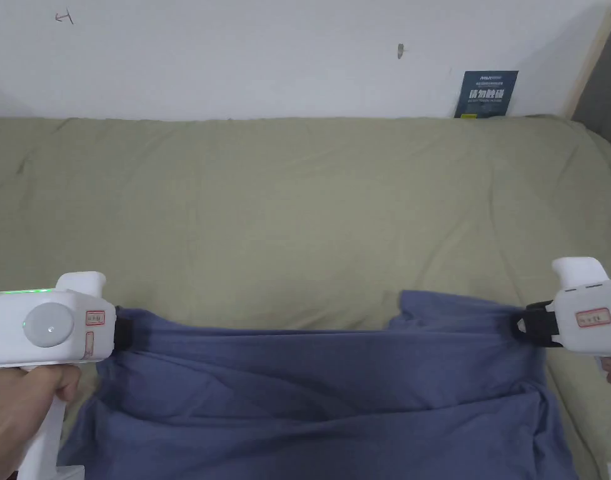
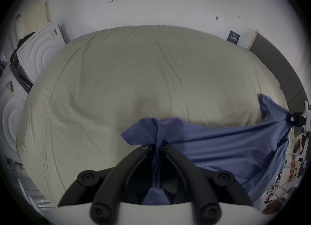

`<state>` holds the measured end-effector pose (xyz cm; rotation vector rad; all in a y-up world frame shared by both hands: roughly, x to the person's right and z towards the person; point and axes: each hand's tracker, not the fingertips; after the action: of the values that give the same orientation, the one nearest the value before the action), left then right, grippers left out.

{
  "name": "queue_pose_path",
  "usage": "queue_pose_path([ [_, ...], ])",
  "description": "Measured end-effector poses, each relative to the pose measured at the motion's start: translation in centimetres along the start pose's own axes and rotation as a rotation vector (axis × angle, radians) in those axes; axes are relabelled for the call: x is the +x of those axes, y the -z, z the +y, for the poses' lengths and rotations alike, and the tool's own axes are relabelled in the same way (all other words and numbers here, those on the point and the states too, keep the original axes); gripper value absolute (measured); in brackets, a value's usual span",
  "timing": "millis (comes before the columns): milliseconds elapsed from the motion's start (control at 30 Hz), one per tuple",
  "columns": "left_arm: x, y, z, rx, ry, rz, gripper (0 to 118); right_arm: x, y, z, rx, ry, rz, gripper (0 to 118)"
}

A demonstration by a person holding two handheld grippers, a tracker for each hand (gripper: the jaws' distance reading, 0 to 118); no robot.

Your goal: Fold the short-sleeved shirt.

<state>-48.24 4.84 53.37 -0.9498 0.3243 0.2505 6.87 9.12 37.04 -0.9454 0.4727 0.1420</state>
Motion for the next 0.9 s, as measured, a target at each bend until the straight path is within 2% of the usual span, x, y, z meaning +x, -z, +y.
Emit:
queue_pose_path([
  [500, -2.8, -9.2, -9.1, 0.099, -0.017, -0.075, 7, -1.1, -6.8, -10.3, 0.093, 0.013, 0.045, 2],
  [900, -3.8, -7.8, -15.5, -0.009, -0.059, -0.115, 7, 0.0, -5.3, -16.2, 0.025, 0.033, 0.046, 2],
])
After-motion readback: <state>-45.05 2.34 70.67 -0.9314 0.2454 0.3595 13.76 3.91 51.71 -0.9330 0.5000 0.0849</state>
